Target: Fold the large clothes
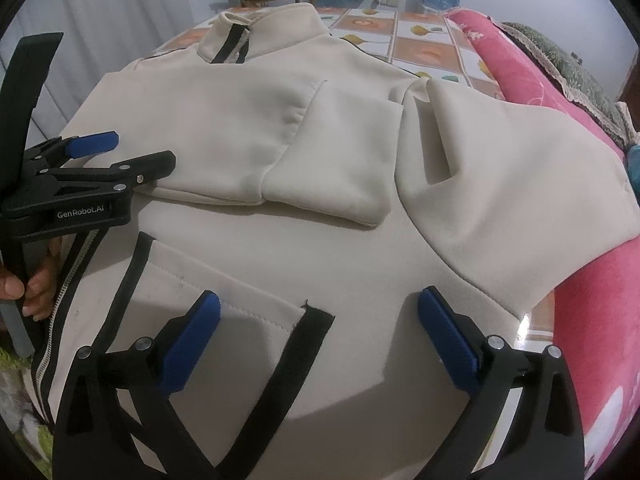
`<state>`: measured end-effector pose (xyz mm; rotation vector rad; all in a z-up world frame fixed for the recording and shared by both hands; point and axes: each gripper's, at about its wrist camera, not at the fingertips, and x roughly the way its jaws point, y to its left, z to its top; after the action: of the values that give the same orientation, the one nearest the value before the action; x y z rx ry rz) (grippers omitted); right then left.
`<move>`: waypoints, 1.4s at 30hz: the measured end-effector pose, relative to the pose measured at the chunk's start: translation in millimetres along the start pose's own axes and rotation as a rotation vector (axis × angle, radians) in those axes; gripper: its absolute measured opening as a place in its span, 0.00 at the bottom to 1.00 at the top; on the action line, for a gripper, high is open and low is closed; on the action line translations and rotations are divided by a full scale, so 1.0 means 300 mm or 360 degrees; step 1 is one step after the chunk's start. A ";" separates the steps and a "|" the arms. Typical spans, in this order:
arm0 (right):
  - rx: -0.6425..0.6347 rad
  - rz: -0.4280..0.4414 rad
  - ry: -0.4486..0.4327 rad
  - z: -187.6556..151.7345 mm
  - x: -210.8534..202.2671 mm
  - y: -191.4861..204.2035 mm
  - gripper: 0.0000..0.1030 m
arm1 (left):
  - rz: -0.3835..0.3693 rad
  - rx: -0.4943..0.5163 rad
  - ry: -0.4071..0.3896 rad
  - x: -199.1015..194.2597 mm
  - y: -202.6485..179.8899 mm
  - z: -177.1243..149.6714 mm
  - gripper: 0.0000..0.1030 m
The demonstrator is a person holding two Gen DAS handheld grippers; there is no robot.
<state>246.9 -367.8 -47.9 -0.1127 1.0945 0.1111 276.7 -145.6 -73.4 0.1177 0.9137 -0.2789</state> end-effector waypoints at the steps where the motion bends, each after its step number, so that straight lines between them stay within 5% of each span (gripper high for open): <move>1: -0.0002 0.0001 0.0002 0.001 0.001 -0.001 0.94 | 0.0000 0.0000 0.0000 0.000 0.000 0.000 0.92; 18: -0.0076 -0.0110 -0.0034 0.005 -0.076 0.019 0.94 | -0.0001 0.0000 0.0000 0.000 0.001 0.000 0.92; 42: 0.0040 -0.0005 -0.0071 -0.027 -0.132 -0.015 0.94 | -0.0002 -0.0001 0.0000 0.001 0.001 -0.001 0.92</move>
<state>222.5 -374.8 -16.2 -0.0890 1.0506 0.0963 276.7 -145.4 -73.8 0.1168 0.9138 -0.2798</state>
